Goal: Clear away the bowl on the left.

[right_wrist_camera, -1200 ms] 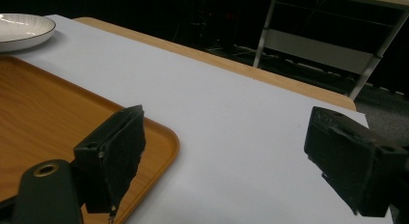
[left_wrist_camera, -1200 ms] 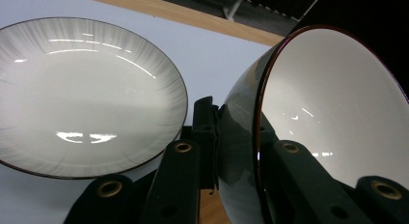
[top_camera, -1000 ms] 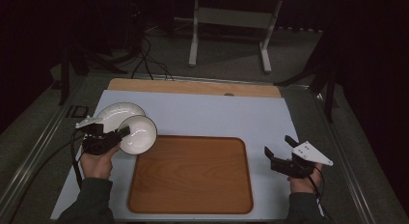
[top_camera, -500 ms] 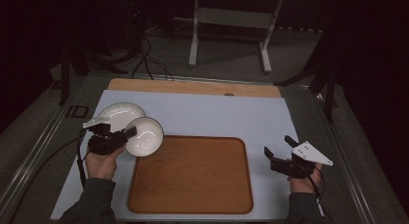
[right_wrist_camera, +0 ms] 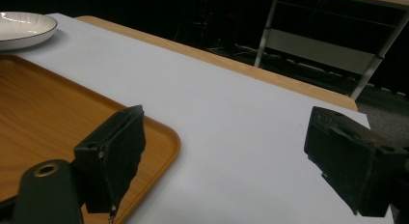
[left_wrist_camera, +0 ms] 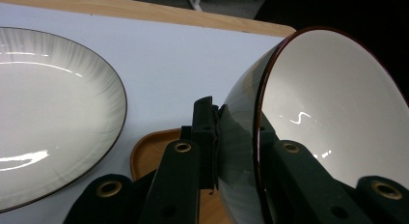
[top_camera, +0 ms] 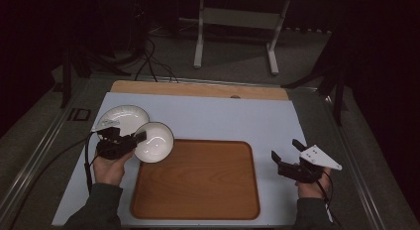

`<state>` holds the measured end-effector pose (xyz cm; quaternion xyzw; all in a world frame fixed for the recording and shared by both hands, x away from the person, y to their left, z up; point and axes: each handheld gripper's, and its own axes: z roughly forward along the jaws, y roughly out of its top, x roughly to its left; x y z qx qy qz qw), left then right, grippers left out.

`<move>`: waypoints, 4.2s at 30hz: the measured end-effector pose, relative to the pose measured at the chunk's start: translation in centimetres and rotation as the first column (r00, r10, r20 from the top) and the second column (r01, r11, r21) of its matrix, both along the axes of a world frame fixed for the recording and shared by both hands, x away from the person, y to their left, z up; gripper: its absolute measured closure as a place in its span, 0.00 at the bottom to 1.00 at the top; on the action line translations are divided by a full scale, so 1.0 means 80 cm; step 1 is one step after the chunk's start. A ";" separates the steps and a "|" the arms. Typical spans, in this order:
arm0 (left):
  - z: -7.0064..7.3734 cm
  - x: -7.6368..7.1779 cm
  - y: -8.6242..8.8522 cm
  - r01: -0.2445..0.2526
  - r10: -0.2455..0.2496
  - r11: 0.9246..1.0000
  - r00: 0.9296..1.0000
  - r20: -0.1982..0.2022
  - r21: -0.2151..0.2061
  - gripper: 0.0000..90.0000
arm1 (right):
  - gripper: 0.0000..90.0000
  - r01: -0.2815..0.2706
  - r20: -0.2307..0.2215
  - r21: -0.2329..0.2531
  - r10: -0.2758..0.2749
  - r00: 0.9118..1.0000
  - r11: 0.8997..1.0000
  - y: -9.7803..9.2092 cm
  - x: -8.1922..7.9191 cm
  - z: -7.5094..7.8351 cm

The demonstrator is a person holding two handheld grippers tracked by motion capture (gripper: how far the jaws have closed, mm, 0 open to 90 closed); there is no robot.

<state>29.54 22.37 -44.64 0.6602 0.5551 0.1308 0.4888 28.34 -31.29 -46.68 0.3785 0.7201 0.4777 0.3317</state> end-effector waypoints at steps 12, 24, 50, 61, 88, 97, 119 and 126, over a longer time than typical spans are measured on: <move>-0.001 0.000 -0.015 0.030 -0.030 0.999 1.000 -0.005 0.013 0.89 | 0.16 -0.004 -0.001 -0.001 0.004 1.000 1.000 0.000 0.000 0.000; -0.003 0.001 -0.033 0.065 -0.064 0.997 0.998 -0.019 0.035 0.89 | 0.16 -0.005 -0.002 -0.001 0.005 1.000 1.000 0.000 0.000 0.000; -0.011 -0.002 -0.070 0.139 -0.135 0.988 0.989 -0.057 0.067 0.89 | 0.16 -0.010 -0.009 -0.003 0.010 1.000 1.000 0.000 0.000 0.000; -0.015 -0.005 -0.082 0.169 -0.165 0.984 0.984 -0.070 0.060 0.89 | 0.16 -0.012 -0.007 -0.002 0.012 1.000 1.000 0.000 0.000 0.000; -0.031 -0.006 -0.117 0.223 -0.214 0.972 0.970 -0.114 0.076 0.89 | 0.16 -0.015 -0.010 -0.007 0.015 1.000 1.000 0.001 0.000 -0.001; -0.036 -0.006 -0.127 0.237 -0.226 0.968 0.966 -0.127 0.082 0.89 | 0.16 -0.016 -0.011 -0.007 0.016 1.000 1.000 0.001 0.001 -0.001; -0.051 -0.003 -0.140 0.245 -0.227 0.964 0.961 -0.161 0.102 0.89 | 0.16 -0.020 -0.014 -0.009 0.020 1.000 1.000 0.001 0.001 -0.001; -0.056 -0.002 -0.146 0.255 -0.234 0.961 0.956 -0.176 0.110 0.89 | 0.16 -0.020 -0.013 -0.010 0.020 1.000 1.000 0.000 0.000 -0.001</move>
